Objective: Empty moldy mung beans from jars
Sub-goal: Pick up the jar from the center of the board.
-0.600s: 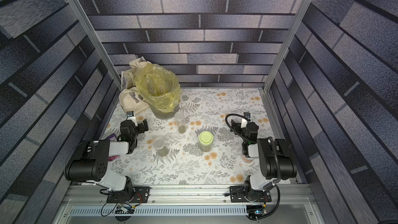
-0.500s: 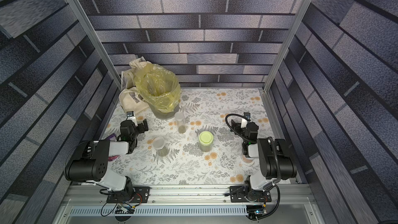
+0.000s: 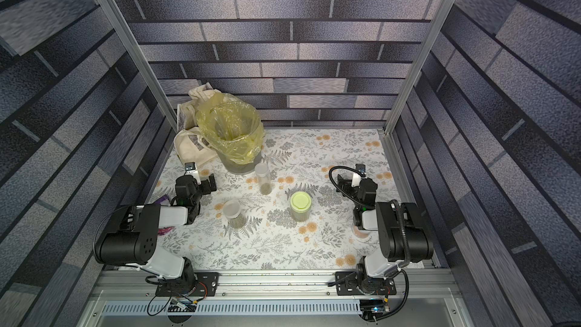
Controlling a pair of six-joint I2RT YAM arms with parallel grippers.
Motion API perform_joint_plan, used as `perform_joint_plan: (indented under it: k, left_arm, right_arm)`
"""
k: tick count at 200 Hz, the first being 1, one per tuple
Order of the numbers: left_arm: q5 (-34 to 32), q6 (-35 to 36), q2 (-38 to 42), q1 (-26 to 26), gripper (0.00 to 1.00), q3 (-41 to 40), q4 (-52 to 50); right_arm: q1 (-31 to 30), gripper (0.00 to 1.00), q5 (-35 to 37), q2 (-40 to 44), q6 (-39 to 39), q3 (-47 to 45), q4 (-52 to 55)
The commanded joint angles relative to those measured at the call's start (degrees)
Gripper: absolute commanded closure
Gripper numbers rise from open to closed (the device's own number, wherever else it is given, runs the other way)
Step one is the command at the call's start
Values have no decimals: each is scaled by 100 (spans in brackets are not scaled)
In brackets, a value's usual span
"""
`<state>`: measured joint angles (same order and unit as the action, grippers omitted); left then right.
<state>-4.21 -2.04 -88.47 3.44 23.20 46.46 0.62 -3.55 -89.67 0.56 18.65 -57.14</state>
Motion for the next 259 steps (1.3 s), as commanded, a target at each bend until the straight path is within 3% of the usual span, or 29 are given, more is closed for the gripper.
perform_joint_plan:
  k: [1,95,114,133,185,218,259]
  left_arm:
    - [123,-139,-12,25,0,124,-21]
    - [50,-121,10,-1,0,118,24]
    - [-208,-223,336,-11,0,192,-430]
    - [-423,-294,609,-18,0,-78,-146]
    - [-820,-225,1771,-352,0,-70,-1011]
    - [-1214,-90,2274,-701,0,93,-1668]
    - [-1737,-46,2852,-1080,0,314,-2352]
  right_arm:
    - [-40,0,-41,65,32,79,20]
    - [-43,0,306,85,168,-67,-285]
    - [-37,0,397,385,164,-256,-365]
    - [-44,0,673,661,245,-386,-347]
    - [-42,0,390,1282,150,-497,-10]
    - [-43,0,160,2010,241,-104,1268]
    - [-44,0,-934,2846,159,262,2177]
